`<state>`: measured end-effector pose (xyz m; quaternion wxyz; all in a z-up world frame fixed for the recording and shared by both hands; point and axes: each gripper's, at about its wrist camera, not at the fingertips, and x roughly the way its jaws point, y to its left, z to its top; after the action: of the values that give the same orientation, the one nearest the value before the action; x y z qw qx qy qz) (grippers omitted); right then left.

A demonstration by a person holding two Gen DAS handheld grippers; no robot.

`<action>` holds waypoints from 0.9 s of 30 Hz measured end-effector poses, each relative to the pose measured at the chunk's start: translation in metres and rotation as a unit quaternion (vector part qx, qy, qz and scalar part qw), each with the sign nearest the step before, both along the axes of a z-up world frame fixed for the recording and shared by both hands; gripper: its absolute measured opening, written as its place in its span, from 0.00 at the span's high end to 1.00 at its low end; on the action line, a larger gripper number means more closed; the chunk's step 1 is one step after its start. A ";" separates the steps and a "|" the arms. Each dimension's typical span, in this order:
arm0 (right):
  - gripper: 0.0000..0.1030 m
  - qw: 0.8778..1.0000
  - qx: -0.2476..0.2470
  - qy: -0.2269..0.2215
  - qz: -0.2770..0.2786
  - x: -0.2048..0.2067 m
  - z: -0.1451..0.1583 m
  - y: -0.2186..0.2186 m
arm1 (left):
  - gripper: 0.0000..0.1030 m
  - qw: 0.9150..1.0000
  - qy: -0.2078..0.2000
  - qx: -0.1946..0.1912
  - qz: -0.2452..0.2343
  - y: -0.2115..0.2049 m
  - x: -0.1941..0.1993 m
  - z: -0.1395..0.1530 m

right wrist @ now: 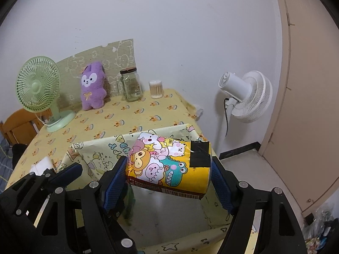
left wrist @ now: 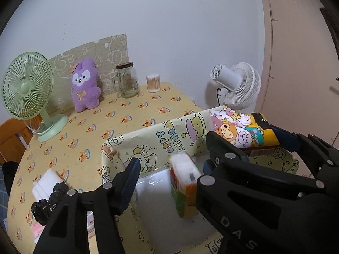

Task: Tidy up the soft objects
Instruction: 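Open both tools to drop the packs into the box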

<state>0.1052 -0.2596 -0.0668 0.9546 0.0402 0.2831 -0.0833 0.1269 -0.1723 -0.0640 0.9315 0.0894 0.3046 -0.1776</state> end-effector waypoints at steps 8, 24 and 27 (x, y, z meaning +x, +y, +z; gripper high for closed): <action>0.07 1.000 -0.005 0.002 0.006 0.003 0.003 0.003 | 0.23 1.000 0.008 -0.012 -0.006 0.002 0.001 0.001; 0.06 1.000 -0.022 -0.009 -0.003 -0.016 0.022 0.020 | 0.08 1.000 -0.008 -0.025 0.000 0.017 -0.017 0.018; 0.06 1.000 -0.025 -0.013 0.000 -0.021 0.027 0.026 | 0.07 1.000 -0.013 -0.025 0.002 0.022 -0.022 0.023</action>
<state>0.0843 -0.2340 -0.0398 0.9589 0.0171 0.2684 -0.0903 0.1052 -0.1503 -0.0415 0.9378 0.0683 0.2878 -0.1820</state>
